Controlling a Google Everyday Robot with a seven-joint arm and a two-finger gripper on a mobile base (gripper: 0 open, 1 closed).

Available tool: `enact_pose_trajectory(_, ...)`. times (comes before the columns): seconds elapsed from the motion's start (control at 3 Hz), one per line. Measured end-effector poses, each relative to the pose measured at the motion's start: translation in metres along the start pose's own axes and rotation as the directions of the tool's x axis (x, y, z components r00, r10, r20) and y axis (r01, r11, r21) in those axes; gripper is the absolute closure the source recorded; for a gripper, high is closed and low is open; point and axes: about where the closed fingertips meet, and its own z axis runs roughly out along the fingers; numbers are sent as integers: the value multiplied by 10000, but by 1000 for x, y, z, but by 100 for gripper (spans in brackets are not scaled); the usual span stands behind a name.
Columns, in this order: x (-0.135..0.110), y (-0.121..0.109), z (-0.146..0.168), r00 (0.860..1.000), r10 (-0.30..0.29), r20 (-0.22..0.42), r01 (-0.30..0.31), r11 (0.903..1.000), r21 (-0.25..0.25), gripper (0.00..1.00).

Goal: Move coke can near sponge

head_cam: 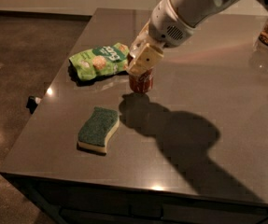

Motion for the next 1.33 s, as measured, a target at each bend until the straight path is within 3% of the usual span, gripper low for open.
enact_pose_trajectory(0.33, -5, 7, 9, 9984, -519, -208, 513, 9983, -286, 100)
enact_pose_trajectory(1.0, 12, 32, 11, 9973, -529, -517, 473, 9934, -1045, 100)
enact_pose_trajectory(1.33, 16, 46, 12, 9986, -393, -362, 342, 9904, -1340, 100)
